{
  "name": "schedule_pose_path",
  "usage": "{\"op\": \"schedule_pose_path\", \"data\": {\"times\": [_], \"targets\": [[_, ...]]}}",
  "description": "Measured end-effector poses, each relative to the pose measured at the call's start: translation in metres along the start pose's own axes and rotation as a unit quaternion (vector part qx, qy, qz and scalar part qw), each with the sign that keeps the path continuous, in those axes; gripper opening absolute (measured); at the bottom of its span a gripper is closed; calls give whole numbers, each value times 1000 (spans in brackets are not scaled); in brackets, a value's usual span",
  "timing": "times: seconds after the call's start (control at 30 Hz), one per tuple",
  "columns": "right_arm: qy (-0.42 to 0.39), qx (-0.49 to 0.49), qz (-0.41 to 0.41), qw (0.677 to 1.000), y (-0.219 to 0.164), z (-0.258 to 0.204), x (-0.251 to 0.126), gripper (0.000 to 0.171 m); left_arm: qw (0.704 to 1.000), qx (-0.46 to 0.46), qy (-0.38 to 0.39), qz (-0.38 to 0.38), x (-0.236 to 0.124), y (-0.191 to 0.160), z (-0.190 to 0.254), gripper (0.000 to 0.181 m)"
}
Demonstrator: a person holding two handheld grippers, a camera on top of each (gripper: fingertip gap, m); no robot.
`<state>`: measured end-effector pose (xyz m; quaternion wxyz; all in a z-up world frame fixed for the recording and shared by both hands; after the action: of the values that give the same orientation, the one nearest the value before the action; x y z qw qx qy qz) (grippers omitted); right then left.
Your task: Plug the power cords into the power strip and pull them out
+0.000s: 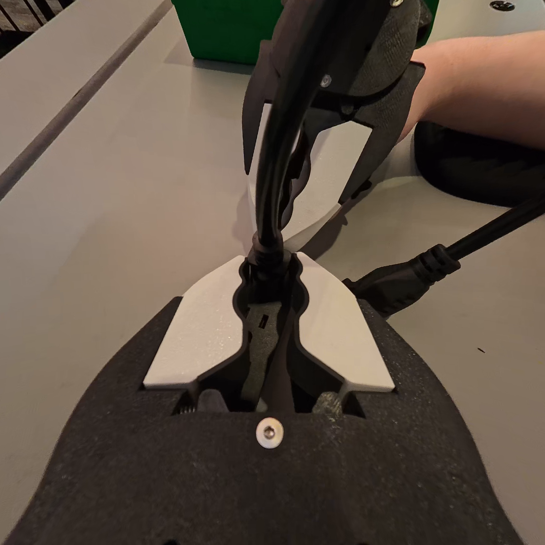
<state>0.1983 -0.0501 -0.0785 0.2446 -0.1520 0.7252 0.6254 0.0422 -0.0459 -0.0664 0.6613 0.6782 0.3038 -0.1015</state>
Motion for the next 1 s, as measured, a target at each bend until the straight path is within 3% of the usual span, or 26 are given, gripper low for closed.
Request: {"op": "schedule_pose_path", "data": {"times": [1.0], "targets": [[-33,14,15,999,-2,-2,1,4,996,-65,23,48,2,1,-2,22]]}}
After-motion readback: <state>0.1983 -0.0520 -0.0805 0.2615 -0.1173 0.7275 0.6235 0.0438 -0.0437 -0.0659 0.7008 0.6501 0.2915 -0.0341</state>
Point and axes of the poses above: each gripper's, where its closed fingertips meet, x out along the fingers, y out of its top, z = x × y across the jaws, the point moved 10 cm from there along -x, back along the fingers, and after that the axes turned 8 degrees about y, right-handed, at the moved point
